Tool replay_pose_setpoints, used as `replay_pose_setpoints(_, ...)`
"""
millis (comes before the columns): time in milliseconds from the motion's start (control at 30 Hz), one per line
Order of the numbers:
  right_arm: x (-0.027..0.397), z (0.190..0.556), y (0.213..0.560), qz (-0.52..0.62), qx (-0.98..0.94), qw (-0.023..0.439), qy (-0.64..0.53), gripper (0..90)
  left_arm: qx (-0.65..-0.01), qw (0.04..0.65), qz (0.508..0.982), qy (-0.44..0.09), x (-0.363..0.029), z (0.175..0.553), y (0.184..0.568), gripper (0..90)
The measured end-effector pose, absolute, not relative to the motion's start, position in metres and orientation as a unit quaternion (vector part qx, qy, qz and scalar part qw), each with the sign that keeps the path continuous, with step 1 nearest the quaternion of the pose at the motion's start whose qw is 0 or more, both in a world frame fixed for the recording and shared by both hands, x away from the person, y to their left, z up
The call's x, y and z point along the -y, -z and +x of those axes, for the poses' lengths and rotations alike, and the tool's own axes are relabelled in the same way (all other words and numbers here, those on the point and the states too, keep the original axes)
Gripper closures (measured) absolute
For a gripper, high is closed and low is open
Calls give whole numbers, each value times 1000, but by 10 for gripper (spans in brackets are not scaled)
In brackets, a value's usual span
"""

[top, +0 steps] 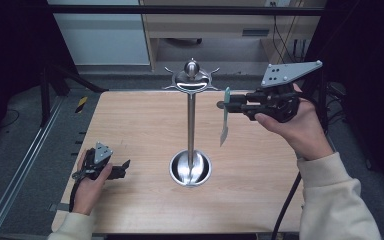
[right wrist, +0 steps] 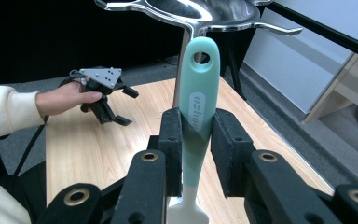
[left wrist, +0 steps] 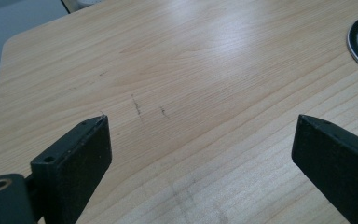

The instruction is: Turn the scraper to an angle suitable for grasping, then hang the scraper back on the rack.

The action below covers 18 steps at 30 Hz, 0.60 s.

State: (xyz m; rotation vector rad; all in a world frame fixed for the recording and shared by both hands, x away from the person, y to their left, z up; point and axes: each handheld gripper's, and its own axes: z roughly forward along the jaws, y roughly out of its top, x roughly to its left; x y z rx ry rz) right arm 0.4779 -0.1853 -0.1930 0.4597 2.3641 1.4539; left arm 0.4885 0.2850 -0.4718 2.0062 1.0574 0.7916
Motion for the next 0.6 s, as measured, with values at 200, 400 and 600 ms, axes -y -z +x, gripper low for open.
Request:
replay_pose_setpoints(200, 186, 478, 193, 159, -831, 159, -510, 746, -409, 360, 780, -307, -284, 489, 472, 44)
replay_pose_setpoints(400, 186, 480, 192, 158, -831, 155, -510, 746, -411, 362, 778, -308, -285, 489, 472, 45)
replay_pose_setpoints(600, 183, 481, 190, 152, -834, 152, -509, 745, -409, 361, 780, -307, -285, 489, 472, 45)
